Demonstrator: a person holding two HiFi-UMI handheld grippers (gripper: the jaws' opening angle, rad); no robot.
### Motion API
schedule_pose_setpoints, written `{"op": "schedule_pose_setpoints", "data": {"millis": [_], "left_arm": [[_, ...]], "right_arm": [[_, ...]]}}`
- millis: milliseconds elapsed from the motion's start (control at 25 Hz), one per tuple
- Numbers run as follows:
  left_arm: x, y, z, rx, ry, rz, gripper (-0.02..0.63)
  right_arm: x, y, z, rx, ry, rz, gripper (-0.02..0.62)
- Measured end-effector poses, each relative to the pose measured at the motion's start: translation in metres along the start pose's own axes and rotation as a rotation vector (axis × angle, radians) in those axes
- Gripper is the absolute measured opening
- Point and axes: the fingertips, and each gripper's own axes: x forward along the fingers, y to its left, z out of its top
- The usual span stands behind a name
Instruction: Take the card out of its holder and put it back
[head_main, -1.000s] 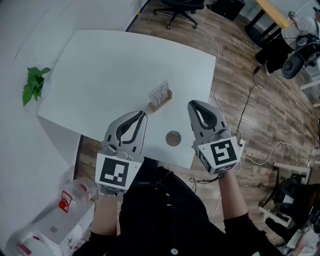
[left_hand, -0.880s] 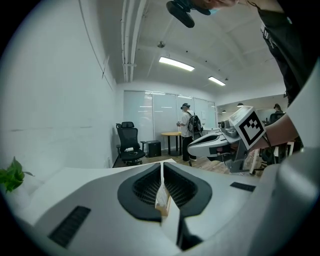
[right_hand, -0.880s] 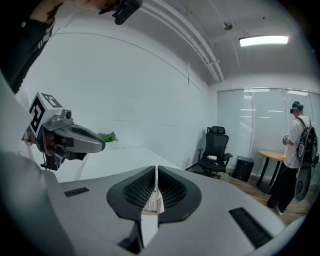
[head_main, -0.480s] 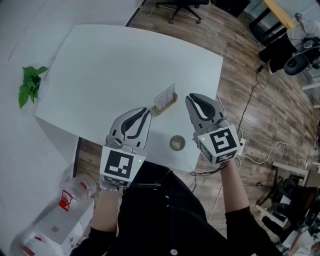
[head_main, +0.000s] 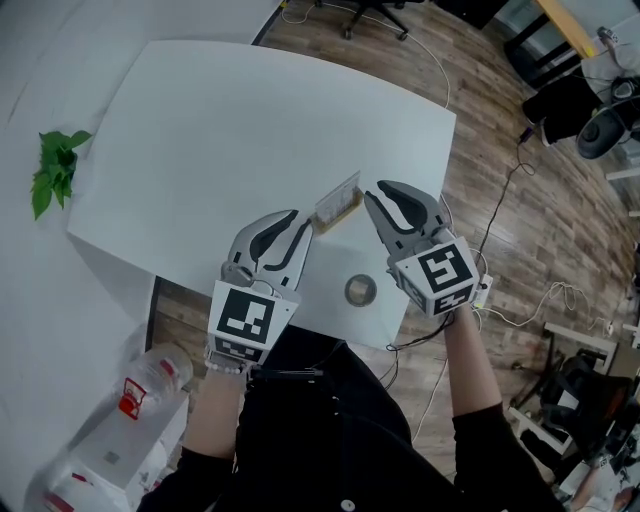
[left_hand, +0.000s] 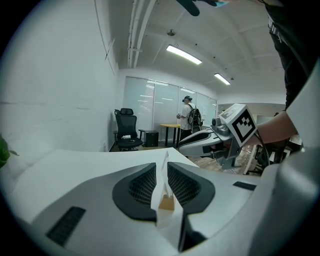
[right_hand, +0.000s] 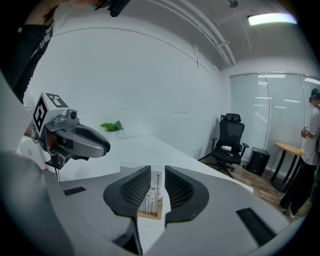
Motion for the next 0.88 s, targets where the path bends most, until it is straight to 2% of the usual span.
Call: {"op": "schedule_pose_setpoints", "data": {"millis": [400,560,880], "left_arm": [[0.022,0.0,-0.014,0.0,0.041,-0.025,0.071],[0.028,0.0,-0.016,0.0,0.049,-0.028,0.071],[0.037,-0.002,-0.024,0.003,0.065,-0.055,0.071]], "right_arm": [[0.021,-0.006,-0.022,0.041,0.041,0.12,0.106],[0.026,-0.008,-0.025,0.014,0.053,0.15,0.129],[0.036,-0.011,-0.032,0.032,0.08,0.21,0.13]]}}
